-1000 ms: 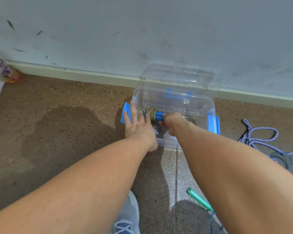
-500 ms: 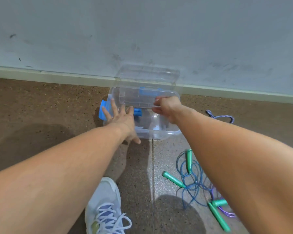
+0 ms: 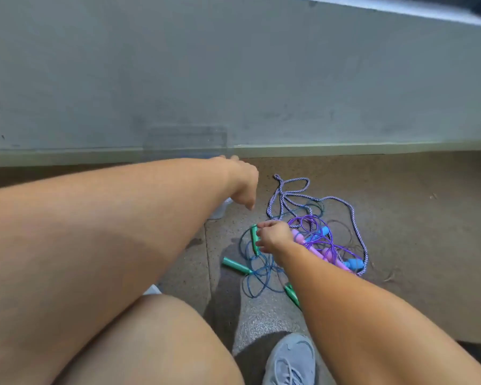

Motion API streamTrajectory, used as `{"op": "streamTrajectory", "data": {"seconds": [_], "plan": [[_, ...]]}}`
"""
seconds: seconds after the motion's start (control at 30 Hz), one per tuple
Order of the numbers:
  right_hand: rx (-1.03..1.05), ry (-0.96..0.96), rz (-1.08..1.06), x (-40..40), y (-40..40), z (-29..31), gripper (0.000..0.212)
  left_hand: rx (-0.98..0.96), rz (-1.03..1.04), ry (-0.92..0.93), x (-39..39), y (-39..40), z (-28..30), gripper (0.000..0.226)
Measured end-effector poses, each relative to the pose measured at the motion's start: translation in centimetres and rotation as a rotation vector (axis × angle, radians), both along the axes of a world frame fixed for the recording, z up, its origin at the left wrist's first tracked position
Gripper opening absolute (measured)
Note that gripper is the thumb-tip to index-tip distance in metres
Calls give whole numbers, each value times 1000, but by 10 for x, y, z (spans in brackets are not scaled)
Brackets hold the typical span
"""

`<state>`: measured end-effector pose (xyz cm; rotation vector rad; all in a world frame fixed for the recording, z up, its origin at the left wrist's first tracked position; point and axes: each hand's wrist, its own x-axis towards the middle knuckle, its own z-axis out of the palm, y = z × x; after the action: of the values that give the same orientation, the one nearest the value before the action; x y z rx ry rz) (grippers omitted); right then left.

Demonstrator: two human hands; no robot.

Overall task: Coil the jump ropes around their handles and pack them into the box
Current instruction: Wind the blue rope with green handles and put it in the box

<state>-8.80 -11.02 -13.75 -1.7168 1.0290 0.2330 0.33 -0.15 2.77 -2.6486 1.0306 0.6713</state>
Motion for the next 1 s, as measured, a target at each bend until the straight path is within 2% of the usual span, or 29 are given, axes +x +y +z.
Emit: {"op": "streamTrajectory", "data": {"seconds": [0.1, 0.23, 0.33, 0.4, 0.5, 0.63, 0.7, 0.77, 0.83, 0.9, 1.0], "plan": [[-71, 116, 146, -32, 0, -44, 11, 3, -50, -29, -15, -16, 26, 64], [-259, 179, 368, -48, 16, -58, 34, 15, -7, -27, -23, -24, 39, 61], [-309, 214, 542, -49, 25, -69, 46, 3, -8, 21, -32, -14, 23, 61], [-367, 259, 673, -49, 28, -77, 56, 60, -18, 91, -34, -1, 8, 62], [-445, 285, 775, -52, 30, -95, 55, 133, 25, 132, -28, 22, -6, 64], [-543, 383, 790, -61, 32, -107, 39, 180, 58, 128, -19, 38, -15, 62], [-586, 345, 774, -62, 32, -107, 34, 154, 71, 150, -19, 40, -16, 62], [-577, 171, 615, -56, 33, -102, 28, 116, 79, 161, -21, 41, -15, 62], [-443, 42, 316, -40, 31, -96, 22, 113, 74, 171, -24, 41, -13, 60], [-333, 45, 126, -19, 22, -93, 24, 120, 57, 180, -29, 40, -13, 58], [-299, 173, 156, 2, 0, -102, 40, 101, 42, 211, -33, 41, -13, 56]]}}
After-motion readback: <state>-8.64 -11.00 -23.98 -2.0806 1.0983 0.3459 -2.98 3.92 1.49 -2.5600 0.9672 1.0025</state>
